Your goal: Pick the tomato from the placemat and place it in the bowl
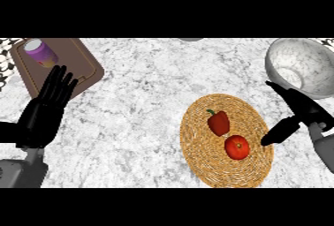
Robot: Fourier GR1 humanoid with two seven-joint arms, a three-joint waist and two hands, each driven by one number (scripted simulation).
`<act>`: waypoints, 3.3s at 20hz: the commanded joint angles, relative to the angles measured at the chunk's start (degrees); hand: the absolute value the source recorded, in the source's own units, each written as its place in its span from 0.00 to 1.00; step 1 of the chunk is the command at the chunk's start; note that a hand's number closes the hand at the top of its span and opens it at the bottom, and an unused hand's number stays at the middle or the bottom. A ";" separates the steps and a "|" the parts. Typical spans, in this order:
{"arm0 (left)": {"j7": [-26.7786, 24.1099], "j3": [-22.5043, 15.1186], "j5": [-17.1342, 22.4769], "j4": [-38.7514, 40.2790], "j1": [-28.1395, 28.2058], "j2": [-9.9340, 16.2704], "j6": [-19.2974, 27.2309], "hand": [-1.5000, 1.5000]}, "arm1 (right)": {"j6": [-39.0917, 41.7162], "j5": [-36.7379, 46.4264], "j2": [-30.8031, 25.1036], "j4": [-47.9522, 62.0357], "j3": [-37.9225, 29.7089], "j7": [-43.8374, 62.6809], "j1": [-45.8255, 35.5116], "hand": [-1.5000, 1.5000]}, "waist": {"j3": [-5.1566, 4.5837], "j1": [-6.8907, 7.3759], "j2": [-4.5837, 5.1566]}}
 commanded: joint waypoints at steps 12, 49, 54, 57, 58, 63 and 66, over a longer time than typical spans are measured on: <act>0.34 1.71 -1.64 -1.38 2.71 -1.34 -1.10 0.50 | 20.92 -17.24 8.44 2.45 1.91 30.11 -17.98 0.00 | 0.29 -2.09 -0.33; 6.00 11.12 -6.36 -2.76 1.44 -6.19 -6.70 0.50 | 19.88 11.84 18.19 0.59 -0.92 14.00 1.15 0.00 | 0.34 -2.51 -0.30; 7.45 12.79 -4.36 -3.61 1.94 -5.35 -9.64 0.50 | 21.33 16.54 20.17 4.82 2.26 7.75 0.04 1.00 | 0.35 -2.16 -0.24; 7.04 11.38 -7.55 -4.73 2.84 -7.87 -6.79 0.50 | 21.85 19.78 19.86 -0.87 3.70 7.64 2.56 1.00 | 0.34 -2.51 -0.34; 7.46 10.16 -7.99 -4.95 2.42 -8.14 -6.93 0.50 | 21.53 21.24 22.08 5.10 5.01 5.95 -1.51 1.00 | 0.36 -2.12 -0.24; 5.93 13.58 -7.78 -1.73 -0.01 -6.67 -9.48 0.50 | 23.62 24.49 19.13 5.78 2.40 0.63 -0.24 1.00 | 0.34 -2.52 -0.25; 9.46 10.38 -10.17 -9.73 5.03 -9.90 -6.12 0.50 | 26.71 25.07 19.51 -1.38 0.95 2.97 0.96 1.00 | 0.34 -2.57 -0.40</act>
